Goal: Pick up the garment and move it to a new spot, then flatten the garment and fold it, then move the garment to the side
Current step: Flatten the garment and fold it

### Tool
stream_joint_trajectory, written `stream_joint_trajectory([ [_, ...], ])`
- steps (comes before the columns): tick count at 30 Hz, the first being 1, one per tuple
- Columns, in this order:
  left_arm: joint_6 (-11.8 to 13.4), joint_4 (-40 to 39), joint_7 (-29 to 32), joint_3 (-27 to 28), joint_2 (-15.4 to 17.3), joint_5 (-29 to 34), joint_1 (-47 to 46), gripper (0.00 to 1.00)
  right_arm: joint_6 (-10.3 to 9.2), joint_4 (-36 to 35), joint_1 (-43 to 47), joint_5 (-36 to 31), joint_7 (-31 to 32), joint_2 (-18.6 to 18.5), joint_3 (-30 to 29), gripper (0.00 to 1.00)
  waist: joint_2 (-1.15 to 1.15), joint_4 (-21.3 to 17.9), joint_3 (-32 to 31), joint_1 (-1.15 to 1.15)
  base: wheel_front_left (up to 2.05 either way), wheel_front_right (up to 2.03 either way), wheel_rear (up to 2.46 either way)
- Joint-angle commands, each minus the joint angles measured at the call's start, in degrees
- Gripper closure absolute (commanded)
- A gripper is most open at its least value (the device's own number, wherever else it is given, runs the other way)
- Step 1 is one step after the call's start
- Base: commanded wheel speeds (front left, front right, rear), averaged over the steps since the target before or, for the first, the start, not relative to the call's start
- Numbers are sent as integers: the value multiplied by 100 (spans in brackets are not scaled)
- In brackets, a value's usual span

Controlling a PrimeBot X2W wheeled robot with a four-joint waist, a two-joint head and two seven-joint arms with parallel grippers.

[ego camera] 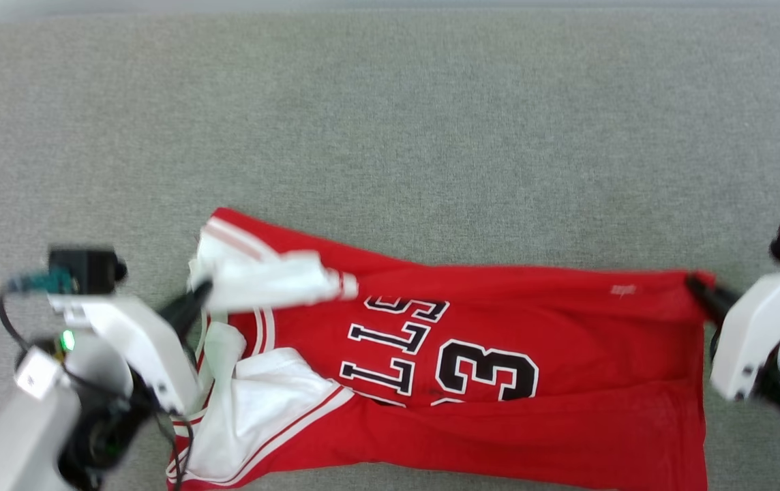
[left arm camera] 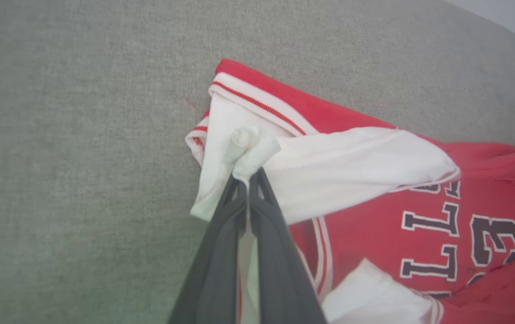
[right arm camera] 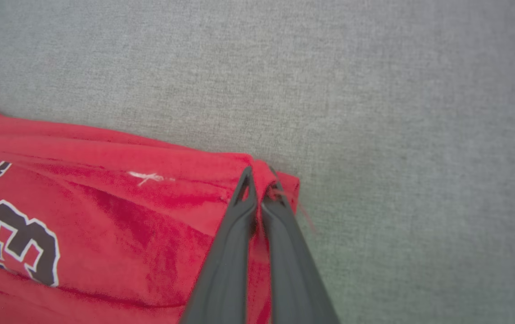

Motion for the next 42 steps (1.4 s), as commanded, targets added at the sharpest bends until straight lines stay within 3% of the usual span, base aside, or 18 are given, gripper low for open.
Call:
stream_joint_trajectory([
  [1, 69, -50, -48, -19, -30, -45, 242, 100, -2, -59, 221, 14, -81, 95, -57, 100, 0, 25, -84, 0, 0, 0, 0],
  [17, 500, -256, -278, -7, -132, -401, 1839, 100, -4, 201, 1722, 63, -472, 746, -487, 100, 0, -141, -597, 0, 0, 0, 0],
  [18, 490, -239, -295, -30, -145, -397, 1873, 100, -3, 226, 1782, 84, -493, 788, -472, 90, 0, -151, -636, 0, 0, 0, 0],
  [19, 478, -203, -323, -58, -144, -352, 1901, 100, -3, 247, 1839, 77, -525, 814, -446, 38, 0, -157, -679, 0, 0, 0, 0],
  [20, 465, -165, -340, -95, -169, -327, 1933, 84, -3, 255, 1889, 73, -620, 842, -421, 0, 0, -161, -718, 0, 0, 0, 0],
  [21, 430, -139, -385, -137, -224, -317, 1936, 58, -3, 264, 1912, 93, -718, 886, -403, 0, 0, -165, -760, 0, 0, 0, 0],
  [22, 426, -113, -433, -170, -260, -264, 1923, 20, -2, 255, 1940, 78, -820, 910, -368, 0, 0, -166, -799, 0, 0, 0, 0],
  [23, 416, -83, -469, -208, -281, -220, 1902, 0, -2, 225, 1954, 60, -973, 936, -355, 0, 0, -165, -841, 0, 0, 0, 0],
  [32, 383, -62, -1270, -257, -355, 417, 1620, 0, -2, 11, 1908, -38, -1705, 976, -303, 0, 0, -178, -1137, 0, 0, 0, 0],
  [42, 359, -303, -2803, -151, -653, 1245, 1229, 0, -2, -16, 1670, -134, -1244, 619, -576, 0, 0, -146, -1230, 0, 0, 0, 0],
])
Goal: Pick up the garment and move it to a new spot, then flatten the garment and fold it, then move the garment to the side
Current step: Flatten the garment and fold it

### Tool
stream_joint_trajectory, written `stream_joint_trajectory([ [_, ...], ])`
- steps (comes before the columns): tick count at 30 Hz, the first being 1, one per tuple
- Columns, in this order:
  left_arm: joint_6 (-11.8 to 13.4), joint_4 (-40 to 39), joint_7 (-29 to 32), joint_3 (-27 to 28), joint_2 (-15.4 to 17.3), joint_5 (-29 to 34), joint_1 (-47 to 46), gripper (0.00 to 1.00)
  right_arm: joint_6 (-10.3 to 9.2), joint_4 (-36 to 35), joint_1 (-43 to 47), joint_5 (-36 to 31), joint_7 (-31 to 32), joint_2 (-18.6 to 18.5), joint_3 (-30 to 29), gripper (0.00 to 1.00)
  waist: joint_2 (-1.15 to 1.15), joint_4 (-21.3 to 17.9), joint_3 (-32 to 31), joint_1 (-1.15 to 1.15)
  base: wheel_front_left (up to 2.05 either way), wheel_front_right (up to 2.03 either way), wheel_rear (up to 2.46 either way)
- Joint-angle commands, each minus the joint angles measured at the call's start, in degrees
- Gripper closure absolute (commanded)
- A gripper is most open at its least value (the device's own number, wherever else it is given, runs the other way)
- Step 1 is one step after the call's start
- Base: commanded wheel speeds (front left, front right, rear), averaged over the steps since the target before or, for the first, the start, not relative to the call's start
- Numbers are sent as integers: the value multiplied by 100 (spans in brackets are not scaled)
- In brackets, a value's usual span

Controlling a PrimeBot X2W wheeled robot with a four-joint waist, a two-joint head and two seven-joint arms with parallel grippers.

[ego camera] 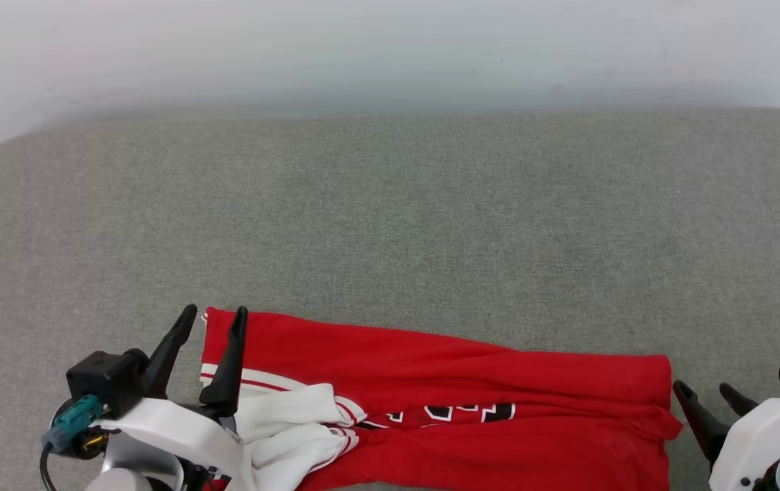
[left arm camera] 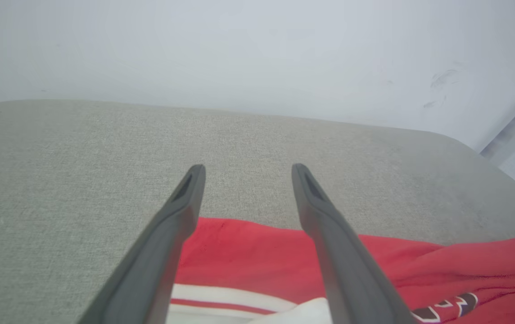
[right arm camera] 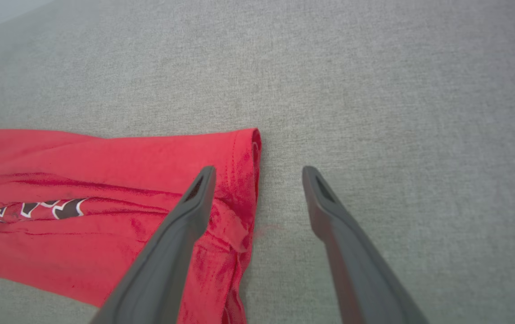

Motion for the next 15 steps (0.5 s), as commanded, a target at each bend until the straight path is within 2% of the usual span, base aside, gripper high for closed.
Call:
stream_joint_trajectory([
  [1, -3, -7, -92, 15, -65, 57, -45, 0, -2, 4, -38, -38, 67, -67, 15, 0, 0, 22, -24, 0, 0, 0, 0],
  [8, 44, -40, -374, 262, -417, 590, -94, 0, -2, 88, 104, 5, 548, -378, 303, 0, 0, 153, -39, 0, 0, 0, 0],
  [15, -110, -171, -389, 660, -824, 1140, -41, 0, -2, 483, -13, 149, 569, -294, 454, 0, 0, 300, 59, 0, 0, 0, 0],
])
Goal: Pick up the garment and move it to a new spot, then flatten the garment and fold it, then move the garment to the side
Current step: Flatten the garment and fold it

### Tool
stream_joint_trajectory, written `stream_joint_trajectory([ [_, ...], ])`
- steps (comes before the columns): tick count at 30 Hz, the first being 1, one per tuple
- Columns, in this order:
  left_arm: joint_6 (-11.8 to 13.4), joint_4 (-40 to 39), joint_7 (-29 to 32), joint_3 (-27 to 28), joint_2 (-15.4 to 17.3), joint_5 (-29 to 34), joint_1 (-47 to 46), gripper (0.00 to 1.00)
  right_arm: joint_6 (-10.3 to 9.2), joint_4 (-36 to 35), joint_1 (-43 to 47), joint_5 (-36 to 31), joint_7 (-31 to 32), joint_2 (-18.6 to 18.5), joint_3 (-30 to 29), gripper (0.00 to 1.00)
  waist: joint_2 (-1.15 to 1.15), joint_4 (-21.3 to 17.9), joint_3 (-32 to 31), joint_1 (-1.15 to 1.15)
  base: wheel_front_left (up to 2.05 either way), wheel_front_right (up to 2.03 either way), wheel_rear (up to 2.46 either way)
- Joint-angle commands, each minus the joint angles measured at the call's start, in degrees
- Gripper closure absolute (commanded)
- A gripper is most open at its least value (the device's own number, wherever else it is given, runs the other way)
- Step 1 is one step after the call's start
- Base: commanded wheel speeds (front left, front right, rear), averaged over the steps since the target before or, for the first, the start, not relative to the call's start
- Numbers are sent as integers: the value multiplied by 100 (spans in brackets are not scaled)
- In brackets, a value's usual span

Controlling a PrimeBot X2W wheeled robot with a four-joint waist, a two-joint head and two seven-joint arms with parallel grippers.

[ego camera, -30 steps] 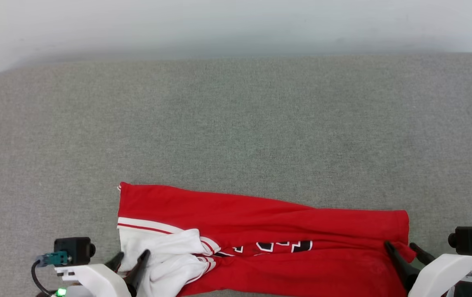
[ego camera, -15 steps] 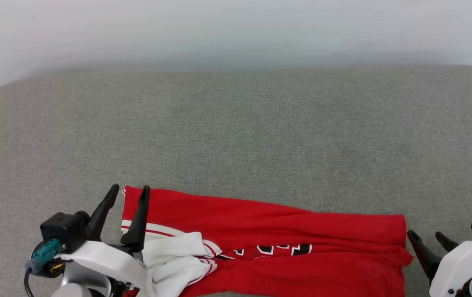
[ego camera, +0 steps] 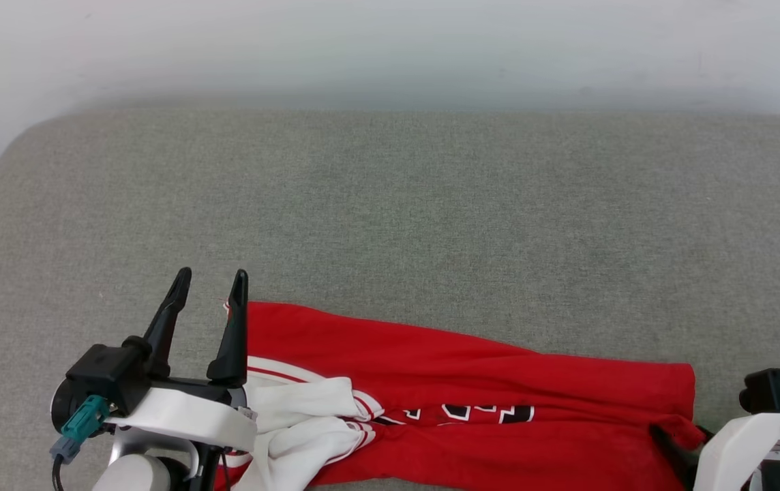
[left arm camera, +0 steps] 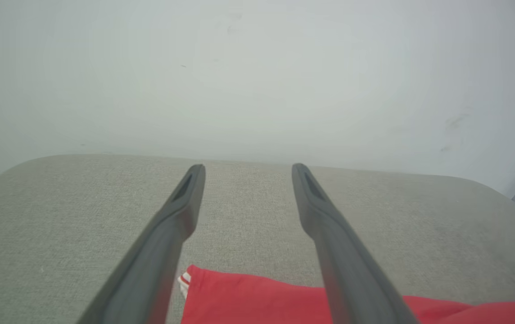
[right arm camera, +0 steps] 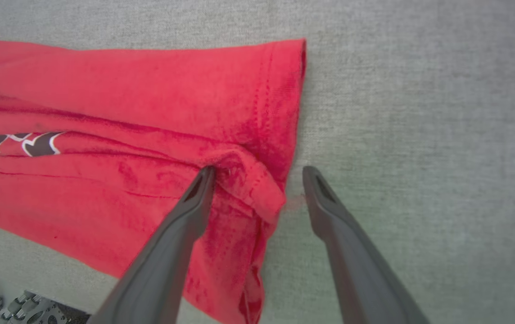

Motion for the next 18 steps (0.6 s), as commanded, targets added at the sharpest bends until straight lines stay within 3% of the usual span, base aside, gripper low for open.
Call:
stream_joint_trajectory([
  [1, -49, -22, -39, 65, -58, 72, 10, 0, -2, 57, -89, 74, 3, 43, 35, 0, -1, 17, 41, 0, 0, 0, 0],
  [8, -257, 36, -39, 375, -313, 377, 43, 0, -2, 570, -121, 252, 222, 72, 373, 0, -1, 62, 141, 0, 0, 0, 0],
  [9, -288, 45, -39, 417, -343, 419, 46, 0, -2, 611, -128, 273, 231, 84, 403, 49, -1, 63, 150, 0, 0, 0, 0],
  [11, -333, 68, -39, 491, -402, 493, 53, 0, -1, 708, -160, 341, 291, 101, 473, 100, -1, 61, 161, 0, 0, 0, 0],
  [18, -470, 127, -35, 651, -556, 716, 74, 0, -1, 730, -287, 426, 300, 59, 522, 100, -1, 77, 148, 0, 0, 0, 0],
])
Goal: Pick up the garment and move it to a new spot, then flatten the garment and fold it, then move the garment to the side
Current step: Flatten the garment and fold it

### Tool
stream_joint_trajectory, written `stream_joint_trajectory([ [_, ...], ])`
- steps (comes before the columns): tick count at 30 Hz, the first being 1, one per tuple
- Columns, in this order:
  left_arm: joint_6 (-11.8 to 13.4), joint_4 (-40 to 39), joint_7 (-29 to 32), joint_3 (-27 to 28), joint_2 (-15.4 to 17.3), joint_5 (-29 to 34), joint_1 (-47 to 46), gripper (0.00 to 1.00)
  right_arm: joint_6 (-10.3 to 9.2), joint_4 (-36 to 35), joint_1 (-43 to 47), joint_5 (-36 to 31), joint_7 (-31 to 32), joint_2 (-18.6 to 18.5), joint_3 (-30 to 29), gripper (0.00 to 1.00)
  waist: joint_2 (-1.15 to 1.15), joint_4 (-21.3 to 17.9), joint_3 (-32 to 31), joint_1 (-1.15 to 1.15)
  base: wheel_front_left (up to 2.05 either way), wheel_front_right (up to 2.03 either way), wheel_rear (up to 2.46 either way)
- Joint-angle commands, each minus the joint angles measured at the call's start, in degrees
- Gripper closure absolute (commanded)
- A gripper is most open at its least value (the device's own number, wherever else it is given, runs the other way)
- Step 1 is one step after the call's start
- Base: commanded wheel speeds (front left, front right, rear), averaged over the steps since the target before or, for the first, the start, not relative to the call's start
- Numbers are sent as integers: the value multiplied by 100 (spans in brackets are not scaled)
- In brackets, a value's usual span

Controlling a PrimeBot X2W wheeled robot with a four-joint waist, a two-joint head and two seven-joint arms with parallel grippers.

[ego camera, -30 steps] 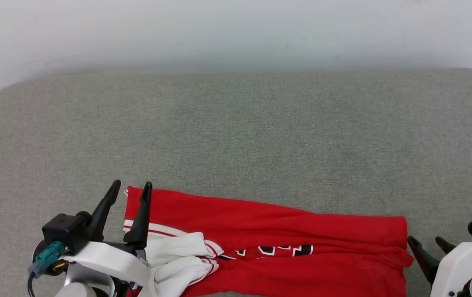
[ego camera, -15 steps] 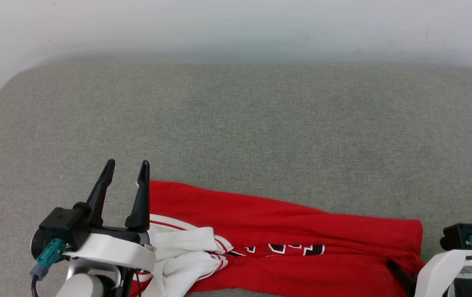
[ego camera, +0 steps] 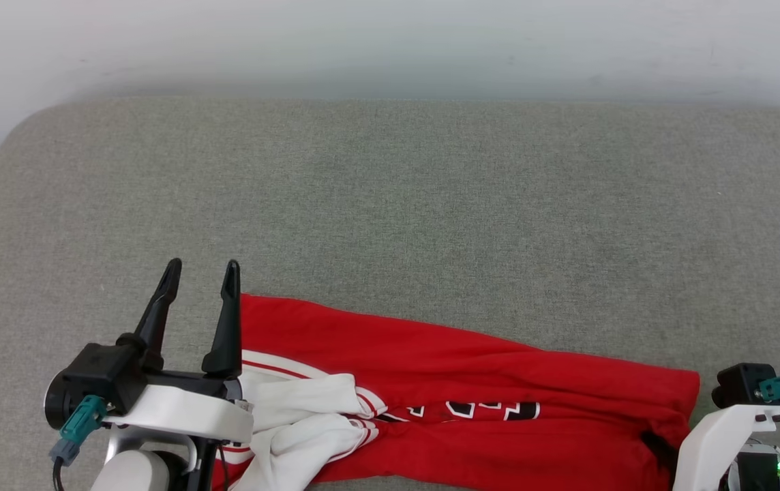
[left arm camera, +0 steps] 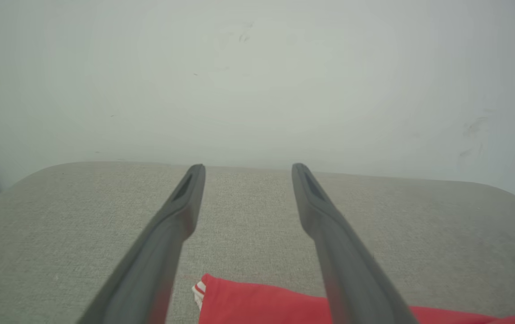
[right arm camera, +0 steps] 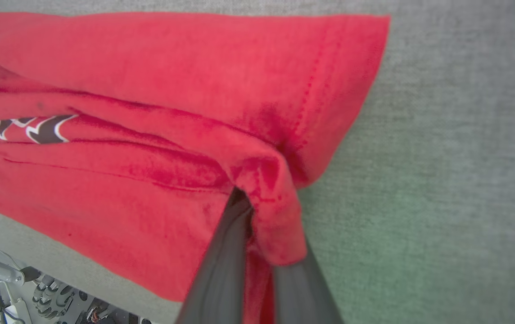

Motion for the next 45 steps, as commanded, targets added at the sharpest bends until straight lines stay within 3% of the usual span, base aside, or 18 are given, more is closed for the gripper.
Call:
stream_joint_trajectory([
  [1, -46, 20, -27, 32, -48, 67, 49, 0, -2, 11, -39, 45, -11, 24, 72, 100, 0, -1, -8, 0, 0, 0, 0],
  [8, -130, 53, -27, 193, -126, 208, 138, 0, -3, -386, -191, -64, -274, -192, -206, 100, 0, -57, -66, 0, 0, 0, 0],
  [18, -228, 106, -27, 300, -202, 293, 231, 0, -4, -352, -181, -160, -282, -355, -1322, 100, 0, -99, -143, 0, 0, 0, 0],
  [22, -249, 128, -27, 330, -228, 336, 266, 0, -4, -418, -185, -64, -370, -323, -1516, 100, 0, -107, -168, 0, 0, 0, 0],
  [24, -257, 137, -27, 331, -234, 341, 272, 0, -4, -437, -174, 9, -367, -293, -1507, 100, 0, -106, -178, 0, 0, 0, 0],
  [29, -283, 178, -27, 325, -265, 368, 297, 0, -3, -515, -84, 913, -192, 88, -1392, 100, 0, -87, -254, 0, 0, 0, 0],
  [38, -305, 233, -27, 309, -264, 371, 278, 0, -2, -595, 82, 2647, -171, 470, -638, 100, 0, 2, -308, 0, 0, 0, 0],
  [45, -301, 251, 10, 240, -258, 352, 175, 0, -2, -380, -238, 3190, -245, 634, 207, 100, 0, 182, -267, 0, 0, 0, 0],
])
